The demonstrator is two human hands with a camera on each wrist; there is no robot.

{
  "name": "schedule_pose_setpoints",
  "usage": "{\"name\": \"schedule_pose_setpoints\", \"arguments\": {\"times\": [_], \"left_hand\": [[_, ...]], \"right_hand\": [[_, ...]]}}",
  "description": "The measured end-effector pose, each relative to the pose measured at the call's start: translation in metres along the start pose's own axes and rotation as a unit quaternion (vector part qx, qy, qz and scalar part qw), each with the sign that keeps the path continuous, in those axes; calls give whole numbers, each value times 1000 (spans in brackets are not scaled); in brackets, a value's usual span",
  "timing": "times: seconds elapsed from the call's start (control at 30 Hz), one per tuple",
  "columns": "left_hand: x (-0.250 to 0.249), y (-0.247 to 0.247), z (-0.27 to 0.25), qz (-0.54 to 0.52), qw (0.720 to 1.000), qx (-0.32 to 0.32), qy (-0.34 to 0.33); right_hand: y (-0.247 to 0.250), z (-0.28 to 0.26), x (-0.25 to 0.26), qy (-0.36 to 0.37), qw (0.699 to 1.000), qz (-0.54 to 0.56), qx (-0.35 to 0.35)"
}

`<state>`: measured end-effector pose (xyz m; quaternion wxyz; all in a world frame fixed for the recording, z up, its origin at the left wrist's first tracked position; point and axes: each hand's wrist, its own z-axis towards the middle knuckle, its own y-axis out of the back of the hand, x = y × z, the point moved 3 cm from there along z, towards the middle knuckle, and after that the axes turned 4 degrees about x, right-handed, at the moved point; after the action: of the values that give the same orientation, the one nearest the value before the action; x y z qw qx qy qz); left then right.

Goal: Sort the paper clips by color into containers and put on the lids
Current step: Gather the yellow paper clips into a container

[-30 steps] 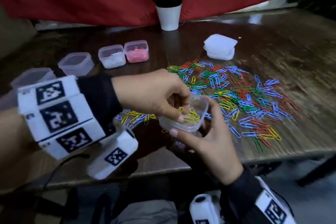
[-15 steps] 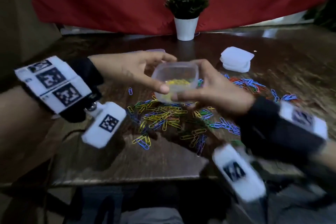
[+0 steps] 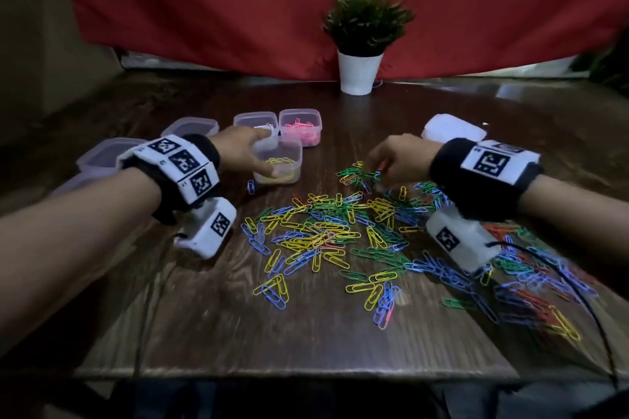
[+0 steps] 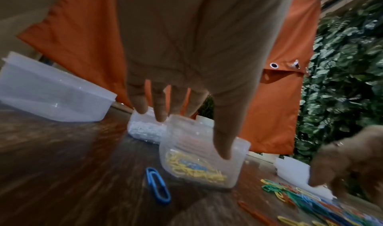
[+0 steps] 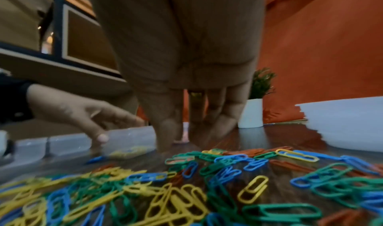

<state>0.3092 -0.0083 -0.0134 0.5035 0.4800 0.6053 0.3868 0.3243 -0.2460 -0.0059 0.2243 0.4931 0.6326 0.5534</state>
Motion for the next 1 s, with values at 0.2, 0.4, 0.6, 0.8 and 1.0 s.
{"name": "schedule_pose_setpoints", "arguments": {"times": [0.2,0.4,0.6,0.8,1.0], "left_hand": [[-20,12,-23,17,983,-164,-84],[-42,-31,-32,51,990,64,-116],[-27,-39,-27,18,992,112,-61],[-12,-32,-33,-87,990,106,-33],[-8,-23,-35,-220,968,106,-52]], "right_hand": [[-19,30,45,167,976,-134,47],[-29,48,52,187,977,-71,71],[-38,57,42,135,985,26,105],[-33,52,28,130,976,147,96],[-25,48,23,117,965,219,85]]}}
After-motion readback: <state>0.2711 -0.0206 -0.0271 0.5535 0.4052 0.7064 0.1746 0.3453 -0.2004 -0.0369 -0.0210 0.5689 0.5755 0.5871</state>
